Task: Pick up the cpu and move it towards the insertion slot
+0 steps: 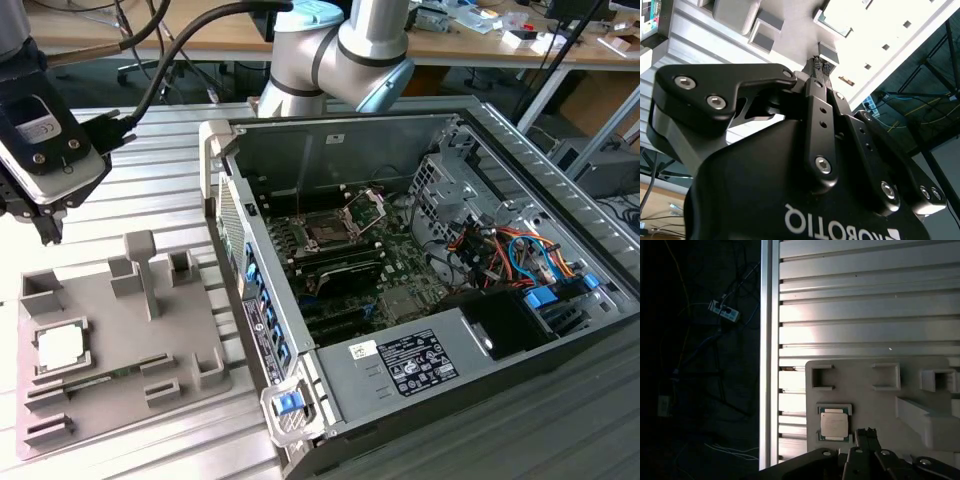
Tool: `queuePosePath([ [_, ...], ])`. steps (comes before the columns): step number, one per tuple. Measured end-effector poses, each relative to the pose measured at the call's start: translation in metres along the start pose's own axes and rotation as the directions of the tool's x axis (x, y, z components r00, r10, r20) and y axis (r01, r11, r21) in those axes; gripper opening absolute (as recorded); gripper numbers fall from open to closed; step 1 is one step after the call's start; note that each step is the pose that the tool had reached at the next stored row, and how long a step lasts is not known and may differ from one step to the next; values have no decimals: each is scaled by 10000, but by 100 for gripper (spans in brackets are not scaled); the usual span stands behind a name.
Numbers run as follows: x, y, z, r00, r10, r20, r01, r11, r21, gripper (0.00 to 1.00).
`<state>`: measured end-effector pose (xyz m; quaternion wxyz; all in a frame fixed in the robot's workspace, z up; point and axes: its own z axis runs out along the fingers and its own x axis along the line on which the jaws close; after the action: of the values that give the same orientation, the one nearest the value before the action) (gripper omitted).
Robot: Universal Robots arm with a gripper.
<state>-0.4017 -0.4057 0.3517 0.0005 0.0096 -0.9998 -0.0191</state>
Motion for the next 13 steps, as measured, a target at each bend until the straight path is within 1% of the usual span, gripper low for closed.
queuePosePath([
  [4, 1, -2, 6, 10000, 1, 0, -1, 10000, 0, 11],
  [6, 2, -8, 20, 10000, 0, 0, 0, 10000, 0, 11],
  [13, 2, -19, 28, 10000, 0, 1, 0, 10000, -1, 11],
])
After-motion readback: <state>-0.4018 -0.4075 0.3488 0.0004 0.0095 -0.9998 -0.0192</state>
